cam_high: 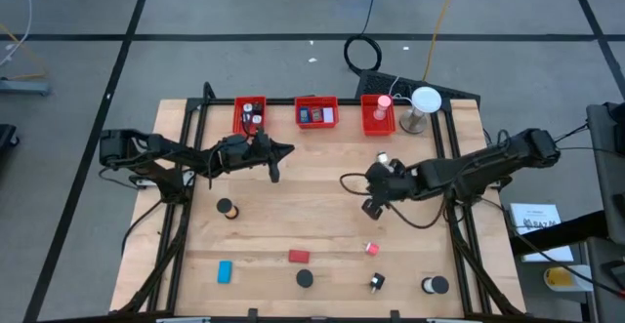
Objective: Pick & Place Office items
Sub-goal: Put the white hour glass into the right red bin
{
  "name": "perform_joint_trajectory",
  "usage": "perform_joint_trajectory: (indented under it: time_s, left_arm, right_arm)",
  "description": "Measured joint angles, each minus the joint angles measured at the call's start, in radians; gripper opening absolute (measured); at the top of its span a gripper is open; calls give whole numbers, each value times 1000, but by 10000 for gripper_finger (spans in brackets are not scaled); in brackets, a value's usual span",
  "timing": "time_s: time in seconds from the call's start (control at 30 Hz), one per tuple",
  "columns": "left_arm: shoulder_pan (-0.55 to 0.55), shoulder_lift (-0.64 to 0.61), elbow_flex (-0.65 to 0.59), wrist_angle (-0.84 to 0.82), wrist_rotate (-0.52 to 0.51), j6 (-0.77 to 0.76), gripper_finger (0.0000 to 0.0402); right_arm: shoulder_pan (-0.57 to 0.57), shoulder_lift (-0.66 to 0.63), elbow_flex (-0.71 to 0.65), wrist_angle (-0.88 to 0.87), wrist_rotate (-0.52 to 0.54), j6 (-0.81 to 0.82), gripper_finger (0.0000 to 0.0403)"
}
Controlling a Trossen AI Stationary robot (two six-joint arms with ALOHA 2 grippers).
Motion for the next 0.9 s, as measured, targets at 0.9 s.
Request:
perform_joint_trajectory:
  time_s: [0.9]
  left_arm:
    - [0,0,0,-4,0,-3,37]
  right_arm:
    - [529,202,420,-612,-570,1301,147]
